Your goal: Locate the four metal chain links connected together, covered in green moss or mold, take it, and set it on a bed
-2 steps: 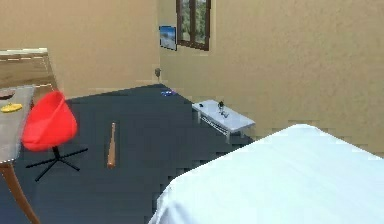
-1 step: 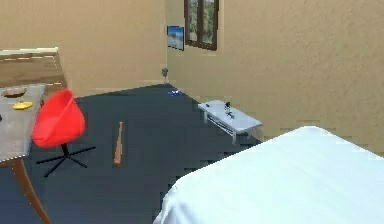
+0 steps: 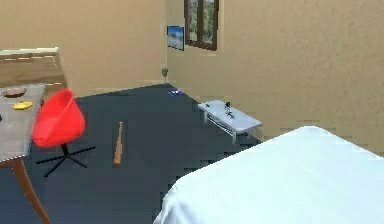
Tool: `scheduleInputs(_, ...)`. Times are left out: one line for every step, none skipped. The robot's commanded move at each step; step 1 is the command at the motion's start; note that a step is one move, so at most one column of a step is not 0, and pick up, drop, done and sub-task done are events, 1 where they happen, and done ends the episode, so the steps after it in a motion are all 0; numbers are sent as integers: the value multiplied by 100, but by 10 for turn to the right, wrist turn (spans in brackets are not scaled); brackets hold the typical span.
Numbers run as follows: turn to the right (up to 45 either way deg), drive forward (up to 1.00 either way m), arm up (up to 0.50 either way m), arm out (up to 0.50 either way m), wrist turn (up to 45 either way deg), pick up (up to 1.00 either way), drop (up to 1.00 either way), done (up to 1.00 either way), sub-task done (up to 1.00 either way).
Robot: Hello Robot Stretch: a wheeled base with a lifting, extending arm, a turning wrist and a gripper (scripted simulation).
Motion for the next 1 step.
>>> scheduleInputs(0, 0, 0, 0, 390, 0, 0, 0, 0)
